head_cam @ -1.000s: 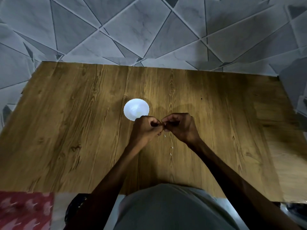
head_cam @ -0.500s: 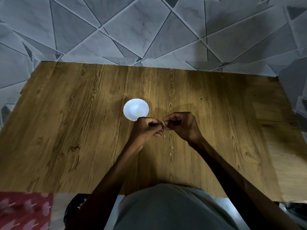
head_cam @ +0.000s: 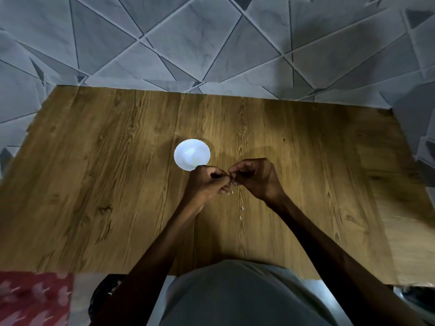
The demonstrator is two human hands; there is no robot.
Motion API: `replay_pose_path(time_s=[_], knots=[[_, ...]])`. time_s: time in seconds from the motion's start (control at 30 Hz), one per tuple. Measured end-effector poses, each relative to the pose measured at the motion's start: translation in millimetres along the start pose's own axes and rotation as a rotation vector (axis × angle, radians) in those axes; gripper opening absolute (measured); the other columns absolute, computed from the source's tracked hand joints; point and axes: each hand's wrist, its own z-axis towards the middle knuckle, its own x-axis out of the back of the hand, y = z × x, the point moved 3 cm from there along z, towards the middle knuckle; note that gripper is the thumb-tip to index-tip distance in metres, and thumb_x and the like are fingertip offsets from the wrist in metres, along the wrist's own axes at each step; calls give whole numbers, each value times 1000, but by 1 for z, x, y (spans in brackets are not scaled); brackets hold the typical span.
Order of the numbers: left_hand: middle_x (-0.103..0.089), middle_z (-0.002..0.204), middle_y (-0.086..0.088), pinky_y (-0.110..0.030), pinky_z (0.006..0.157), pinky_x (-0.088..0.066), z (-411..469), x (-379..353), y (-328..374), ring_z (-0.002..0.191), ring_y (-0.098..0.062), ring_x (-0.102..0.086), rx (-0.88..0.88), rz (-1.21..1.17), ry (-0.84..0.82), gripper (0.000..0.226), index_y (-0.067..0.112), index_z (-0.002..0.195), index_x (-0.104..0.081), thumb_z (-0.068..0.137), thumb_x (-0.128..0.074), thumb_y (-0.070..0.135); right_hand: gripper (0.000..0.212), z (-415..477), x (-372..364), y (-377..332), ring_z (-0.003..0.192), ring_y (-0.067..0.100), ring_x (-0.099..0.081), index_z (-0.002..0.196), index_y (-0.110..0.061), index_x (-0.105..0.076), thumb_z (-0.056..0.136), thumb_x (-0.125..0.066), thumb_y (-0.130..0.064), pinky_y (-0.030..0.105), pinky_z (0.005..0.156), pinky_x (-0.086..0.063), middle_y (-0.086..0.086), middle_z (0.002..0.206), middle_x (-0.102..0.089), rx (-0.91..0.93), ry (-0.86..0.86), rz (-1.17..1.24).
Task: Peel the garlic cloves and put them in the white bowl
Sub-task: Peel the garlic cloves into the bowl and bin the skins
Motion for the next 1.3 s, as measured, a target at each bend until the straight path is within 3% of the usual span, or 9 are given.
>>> replay_pose_path(time_s=[0.27, 0.37, 0.73, 1.03, 1.3], knots=[[-71, 78, -19, -21, 62, -56, 0, 3, -1, 65, -16, -69, 65, -176, -80, 11, -6, 93, -70, 87, -67, 3, 13, 1, 5, 2, 76, 22, -74, 95, -1, -74, 83, -75, 0, 30, 69, -61, 9, 84, -76, -68, -50, 179], [-73, 80, -17, -24, 66, -58, -1, 4, -2, 70, -20, -71, 54, -182, -110, 7, 0, 90, -72, 87, -68, 5, 12, 1, 5, 3, 74, 20, -74, 94, -3, -75, 83, -75, -1, 33, 70, -62, 8, 84, -76, -58, -45, 141], [-71, 69, -10, -23, 59, -56, 3, 0, -4, 60, -14, -69, 44, -52, -39, 12, -5, 91, -70, 88, -66, 5, 11, 2, 0, 1, 69, 15, -74, 94, -5, -76, 84, -74, -2, 36, 70, -63, 6, 80, -76, -7, -27, 2], [-73, 79, -18, -25, 67, -58, -1, 5, -2, 69, -21, -70, 69, -178, -101, 11, -2, 89, -72, 86, -65, 6, 17, 1, 5, 1, 79, 25, -74, 98, 2, -73, 81, -76, 0, 25, 67, -58, 16, 87, -75, -149, -114, 293], [-71, 74, -17, -22, 59, -56, 0, 2, -1, 61, -17, -67, -26, -91, 0, 12, -7, 91, -69, 87, -67, 4, 17, -2, 3, 0, 83, 24, -74, 100, 3, -72, 84, -73, 0, 27, 72, -59, 16, 92, -75, -178, -89, 346]])
